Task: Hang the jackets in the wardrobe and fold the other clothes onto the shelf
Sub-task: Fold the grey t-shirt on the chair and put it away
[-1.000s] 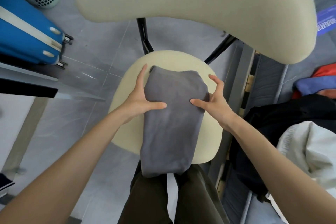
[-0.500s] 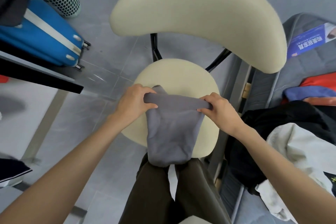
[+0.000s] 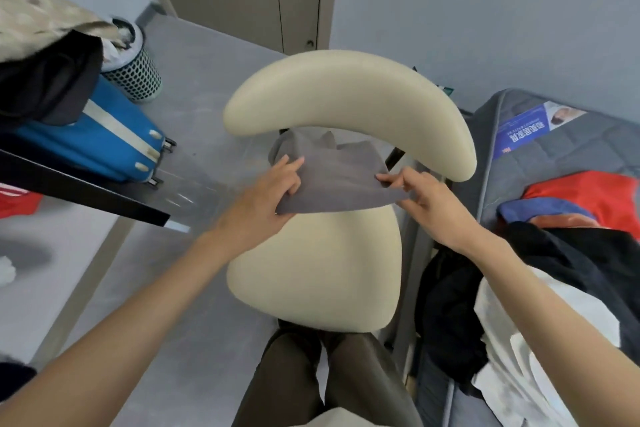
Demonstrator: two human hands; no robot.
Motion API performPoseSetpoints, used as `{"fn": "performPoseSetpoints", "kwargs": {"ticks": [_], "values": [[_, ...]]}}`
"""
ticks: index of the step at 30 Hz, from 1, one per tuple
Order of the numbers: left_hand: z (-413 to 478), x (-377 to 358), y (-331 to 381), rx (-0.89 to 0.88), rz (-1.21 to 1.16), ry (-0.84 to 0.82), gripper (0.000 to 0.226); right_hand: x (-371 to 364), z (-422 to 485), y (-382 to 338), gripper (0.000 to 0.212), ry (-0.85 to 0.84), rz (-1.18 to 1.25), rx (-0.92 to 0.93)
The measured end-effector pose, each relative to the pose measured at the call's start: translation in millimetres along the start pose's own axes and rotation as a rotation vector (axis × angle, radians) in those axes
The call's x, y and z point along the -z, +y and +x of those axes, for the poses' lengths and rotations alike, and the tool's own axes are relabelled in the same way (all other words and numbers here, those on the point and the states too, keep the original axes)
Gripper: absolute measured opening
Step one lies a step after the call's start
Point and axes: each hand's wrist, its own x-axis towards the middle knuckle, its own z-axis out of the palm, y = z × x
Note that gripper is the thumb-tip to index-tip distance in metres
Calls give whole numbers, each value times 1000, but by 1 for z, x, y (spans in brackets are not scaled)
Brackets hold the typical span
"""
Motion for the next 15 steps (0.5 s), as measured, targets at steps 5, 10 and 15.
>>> {"fn": "performPoseSetpoints", "kwargs": {"ticks": [5,10,15], "values": [[-25,-73,-27,-51,203,-306,23,-59,-38,50,6,-100,-200,-74],[-59,-135,-48,96,128,-682,20,-113,-72,95,8,-433,-204,-203],[-80,-152,-53,296,-109,-711,40,-124,-81,111,23,-546,46,-416]]}}
